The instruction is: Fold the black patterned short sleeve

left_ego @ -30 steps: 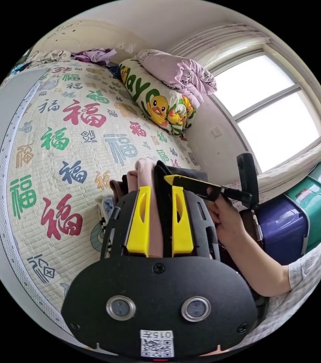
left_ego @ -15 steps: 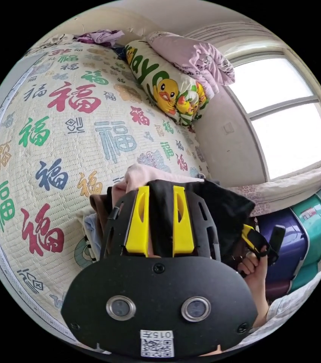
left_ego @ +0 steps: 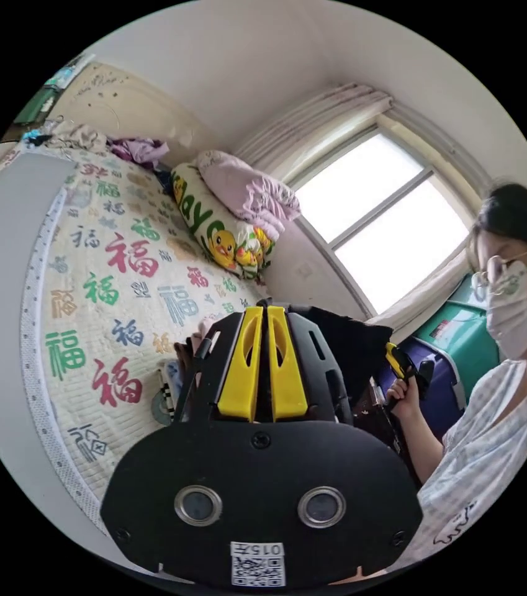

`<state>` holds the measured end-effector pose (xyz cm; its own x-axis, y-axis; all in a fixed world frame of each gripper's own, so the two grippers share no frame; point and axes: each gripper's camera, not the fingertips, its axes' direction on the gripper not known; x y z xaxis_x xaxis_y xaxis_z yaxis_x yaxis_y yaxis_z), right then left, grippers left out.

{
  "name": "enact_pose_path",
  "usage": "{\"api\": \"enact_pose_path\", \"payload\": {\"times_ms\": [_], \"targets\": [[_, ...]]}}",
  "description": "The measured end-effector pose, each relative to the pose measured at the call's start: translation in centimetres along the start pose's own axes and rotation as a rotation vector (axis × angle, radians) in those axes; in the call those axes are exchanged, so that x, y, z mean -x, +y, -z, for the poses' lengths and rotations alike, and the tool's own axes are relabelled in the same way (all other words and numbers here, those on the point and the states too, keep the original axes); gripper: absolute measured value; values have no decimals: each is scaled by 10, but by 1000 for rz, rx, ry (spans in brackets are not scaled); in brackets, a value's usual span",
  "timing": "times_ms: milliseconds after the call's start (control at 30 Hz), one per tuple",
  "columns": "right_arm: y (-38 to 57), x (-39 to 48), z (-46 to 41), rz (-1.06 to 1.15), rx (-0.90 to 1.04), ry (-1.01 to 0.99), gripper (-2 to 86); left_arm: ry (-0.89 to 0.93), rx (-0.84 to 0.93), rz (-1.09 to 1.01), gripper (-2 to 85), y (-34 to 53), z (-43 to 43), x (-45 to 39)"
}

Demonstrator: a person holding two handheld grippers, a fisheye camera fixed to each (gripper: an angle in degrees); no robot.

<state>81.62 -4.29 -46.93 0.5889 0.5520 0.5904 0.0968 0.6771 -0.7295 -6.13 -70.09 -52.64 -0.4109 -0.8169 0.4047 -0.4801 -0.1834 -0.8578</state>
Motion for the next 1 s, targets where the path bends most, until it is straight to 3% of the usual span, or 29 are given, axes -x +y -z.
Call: {"api": "enact_pose_path", "payload": {"times_ms": [267, 433, 567, 767, 1000], "targets": [[16, 139, -41, 7, 44, -245, -1, -109, -249, -17, -5, 17, 317, 19], [59, 259, -96, -122, 94, -430, -1, -183, -211, -72, -5, 29, 485, 27], [86, 345, -125, -216, 177, -464, -1, -203, -178, 24, -4, 47, 615, 48], [79, 460, -176, -289, 346, -480, -3, -266, -172, 143, -4, 62, 732, 87], [56, 508, -320, -289, 668, -241, -3, -352, -78, 316, -4, 76, 730, 239]]}}
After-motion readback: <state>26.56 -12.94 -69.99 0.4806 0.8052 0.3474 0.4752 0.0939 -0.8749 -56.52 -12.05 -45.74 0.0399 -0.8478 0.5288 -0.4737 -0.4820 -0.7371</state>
